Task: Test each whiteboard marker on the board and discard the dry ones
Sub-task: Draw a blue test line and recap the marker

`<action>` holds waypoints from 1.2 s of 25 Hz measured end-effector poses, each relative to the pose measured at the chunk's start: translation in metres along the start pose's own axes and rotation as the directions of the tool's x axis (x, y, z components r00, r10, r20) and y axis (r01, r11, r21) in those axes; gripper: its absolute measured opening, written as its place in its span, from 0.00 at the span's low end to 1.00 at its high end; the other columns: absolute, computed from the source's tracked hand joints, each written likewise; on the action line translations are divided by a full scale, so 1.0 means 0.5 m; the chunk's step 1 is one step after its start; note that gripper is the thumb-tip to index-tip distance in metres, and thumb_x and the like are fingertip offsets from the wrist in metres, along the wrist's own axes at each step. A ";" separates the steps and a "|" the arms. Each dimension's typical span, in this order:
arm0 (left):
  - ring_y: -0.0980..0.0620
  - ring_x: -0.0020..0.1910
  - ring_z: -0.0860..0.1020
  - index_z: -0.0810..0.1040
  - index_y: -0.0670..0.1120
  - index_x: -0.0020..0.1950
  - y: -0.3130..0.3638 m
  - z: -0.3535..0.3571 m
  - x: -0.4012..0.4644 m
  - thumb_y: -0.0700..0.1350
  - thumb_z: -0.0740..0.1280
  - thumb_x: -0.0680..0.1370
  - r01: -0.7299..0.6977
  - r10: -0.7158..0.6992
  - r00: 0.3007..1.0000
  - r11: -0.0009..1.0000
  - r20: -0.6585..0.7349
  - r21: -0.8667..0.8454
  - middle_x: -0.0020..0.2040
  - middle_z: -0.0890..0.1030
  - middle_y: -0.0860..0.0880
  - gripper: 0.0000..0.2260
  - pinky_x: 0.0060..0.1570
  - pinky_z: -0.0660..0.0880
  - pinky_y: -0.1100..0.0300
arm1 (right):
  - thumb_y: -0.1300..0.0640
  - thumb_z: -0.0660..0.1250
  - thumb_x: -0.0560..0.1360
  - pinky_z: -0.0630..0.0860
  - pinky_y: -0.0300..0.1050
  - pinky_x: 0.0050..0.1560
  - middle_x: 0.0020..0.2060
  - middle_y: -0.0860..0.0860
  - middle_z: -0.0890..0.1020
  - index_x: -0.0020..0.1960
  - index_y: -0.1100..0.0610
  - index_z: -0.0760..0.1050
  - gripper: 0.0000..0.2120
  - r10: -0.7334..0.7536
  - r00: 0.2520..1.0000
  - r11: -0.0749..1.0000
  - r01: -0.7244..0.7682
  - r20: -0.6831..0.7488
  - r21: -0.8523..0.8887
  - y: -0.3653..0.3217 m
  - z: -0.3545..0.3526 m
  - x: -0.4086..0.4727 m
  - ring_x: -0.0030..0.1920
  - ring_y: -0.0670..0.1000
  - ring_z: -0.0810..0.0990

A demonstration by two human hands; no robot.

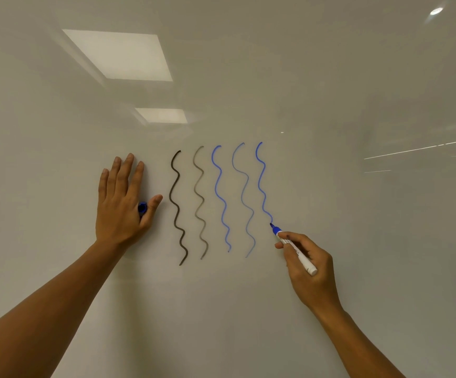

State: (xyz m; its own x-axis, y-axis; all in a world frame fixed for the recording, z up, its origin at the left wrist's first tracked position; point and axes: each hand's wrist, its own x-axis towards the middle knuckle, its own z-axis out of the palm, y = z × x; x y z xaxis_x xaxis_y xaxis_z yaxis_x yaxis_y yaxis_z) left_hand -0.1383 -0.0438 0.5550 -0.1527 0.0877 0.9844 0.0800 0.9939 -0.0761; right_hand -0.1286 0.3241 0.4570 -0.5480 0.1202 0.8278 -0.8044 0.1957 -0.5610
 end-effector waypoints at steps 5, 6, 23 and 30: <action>0.44 0.80 0.48 0.54 0.43 0.80 0.000 0.000 -0.004 0.63 0.51 0.80 -0.003 0.003 1.000 1.000 0.001 -0.004 0.81 0.53 0.43 0.35 0.77 0.48 0.42 | 0.62 0.67 0.80 0.80 0.36 0.47 0.46 0.42 0.86 0.57 0.51 0.82 0.11 0.018 1.000 0.999 -0.018 0.008 -0.028 0.012 -0.006 -0.027 0.50 0.44 0.85; 0.43 0.80 0.48 0.54 0.42 0.80 0.000 0.001 -0.006 0.63 0.52 0.80 -0.003 0.003 1.000 1.000 0.002 -0.008 0.81 0.53 0.43 0.35 0.77 0.48 0.42 | 0.62 0.67 0.80 0.80 0.36 0.47 0.46 0.43 0.86 0.57 0.51 0.82 0.10 0.024 1.000 0.999 -0.024 -0.006 -0.027 0.015 -0.008 -0.033 0.50 0.44 0.85; 0.53 0.80 0.48 0.56 0.46 0.80 0.038 -0.026 -0.163 0.56 0.51 0.82 0.239 -0.203 0.965 0.943 0.167 -0.233 0.81 0.53 0.51 0.28 0.78 0.46 0.46 | 0.59 0.65 0.81 0.76 0.46 0.36 0.48 0.54 0.86 0.52 0.43 0.83 0.12 0.233 0.963 0.939 -0.260 0.138 0.224 -0.036 -0.024 -0.160 0.37 0.51 0.78; 0.55 0.74 0.65 0.69 0.48 0.74 0.141 -0.099 -0.235 0.44 0.60 0.83 0.519 -0.450 0.853 0.671 0.265 -0.530 0.75 0.68 0.52 0.19 0.72 0.62 0.56 | 0.48 0.65 0.76 0.76 0.47 0.35 0.49 0.57 0.86 0.54 0.46 0.83 0.11 0.202 0.917 0.901 -0.312 0.344 0.302 -0.061 -0.007 -0.213 0.36 0.53 0.78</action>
State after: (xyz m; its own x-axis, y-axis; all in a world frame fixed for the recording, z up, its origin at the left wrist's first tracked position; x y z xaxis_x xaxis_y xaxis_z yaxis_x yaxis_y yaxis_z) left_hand -0.0658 0.0126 0.4416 -0.4270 -0.3547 0.8318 0.4969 0.6765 0.5436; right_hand -0.0448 0.3089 0.3863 -0.7440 -0.1846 0.6421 -0.6231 -0.1549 -0.7666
